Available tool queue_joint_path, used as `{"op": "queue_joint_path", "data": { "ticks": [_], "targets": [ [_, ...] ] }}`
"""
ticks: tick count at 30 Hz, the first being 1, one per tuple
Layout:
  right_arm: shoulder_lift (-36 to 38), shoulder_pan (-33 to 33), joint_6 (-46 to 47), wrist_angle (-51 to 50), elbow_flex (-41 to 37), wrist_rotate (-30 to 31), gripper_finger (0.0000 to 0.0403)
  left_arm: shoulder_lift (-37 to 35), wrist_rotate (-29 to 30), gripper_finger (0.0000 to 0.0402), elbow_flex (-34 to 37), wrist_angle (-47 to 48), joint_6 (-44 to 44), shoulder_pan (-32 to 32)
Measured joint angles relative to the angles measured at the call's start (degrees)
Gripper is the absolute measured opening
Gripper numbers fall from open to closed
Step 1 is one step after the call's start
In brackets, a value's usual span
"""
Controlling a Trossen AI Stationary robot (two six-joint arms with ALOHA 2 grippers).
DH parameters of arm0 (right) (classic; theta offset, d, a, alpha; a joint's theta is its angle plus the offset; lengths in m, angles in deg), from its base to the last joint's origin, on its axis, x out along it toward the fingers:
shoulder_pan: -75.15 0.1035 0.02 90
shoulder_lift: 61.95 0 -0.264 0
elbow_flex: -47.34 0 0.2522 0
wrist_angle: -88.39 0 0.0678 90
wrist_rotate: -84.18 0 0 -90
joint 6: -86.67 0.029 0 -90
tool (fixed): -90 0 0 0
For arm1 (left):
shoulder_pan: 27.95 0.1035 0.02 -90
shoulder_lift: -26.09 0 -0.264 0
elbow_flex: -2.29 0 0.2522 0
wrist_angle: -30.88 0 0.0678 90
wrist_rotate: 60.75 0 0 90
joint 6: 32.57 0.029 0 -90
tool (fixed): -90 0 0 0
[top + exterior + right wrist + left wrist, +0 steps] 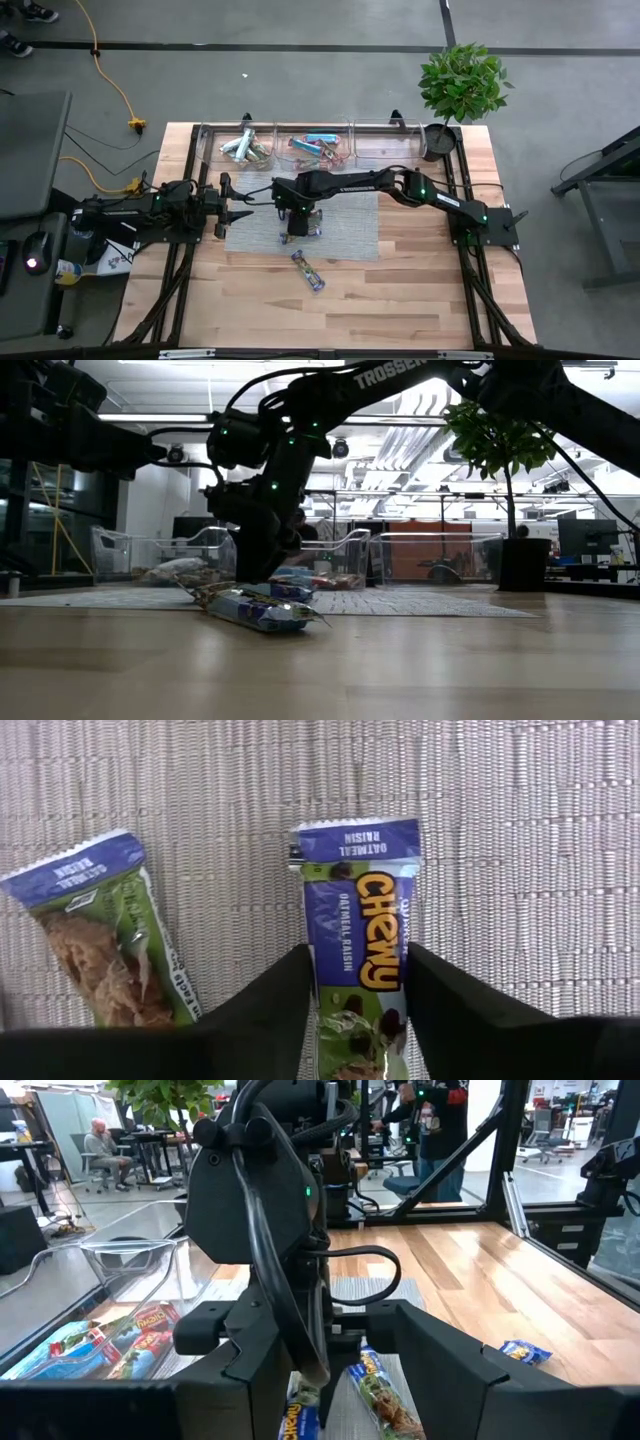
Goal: Pick and place Granola Bars by type
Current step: Put the blue granola bar into the right transparent bin
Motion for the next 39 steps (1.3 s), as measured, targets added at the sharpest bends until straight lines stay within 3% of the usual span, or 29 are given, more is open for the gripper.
{"op": "queue_joint_path", "data": {
  "ticks": [14, 19, 29, 35, 39],
  "targets": [
    [5.04, 0.04, 4.33, 0.29, 0.01, 2.19, 0.0088, 0.01, -0.03, 0.0172, 0.01, -0.01, 0.0, -0.01],
    [7.65, 0.04, 4.68, -0.16, 0.01, 5.46, 0.0079, 0.0, -0.04, 0.0172, 0.0, -0.02, 0.01, -0.02],
    [15.78, -2.65, 7.69, -5.44, 0.15, 18.78, 0.0078, 0.01, -0.04, 0.0172, 0.0, -0.02, 0.0, -0.01],
    [21.19, -6.13, 15.02, -13.36, 0.17, 30.31, 0.0078, 0.0, -0.04, 0.0172, 0.0, -0.02, -0.01, -0.01],
    [22.98, -10.02, 19.95, -19.39, 0.14, 33.98, 0.0078, 0.0, -0.04, 0.0172, 0.0, -0.02, -0.01, -0.02]
  ]
}}
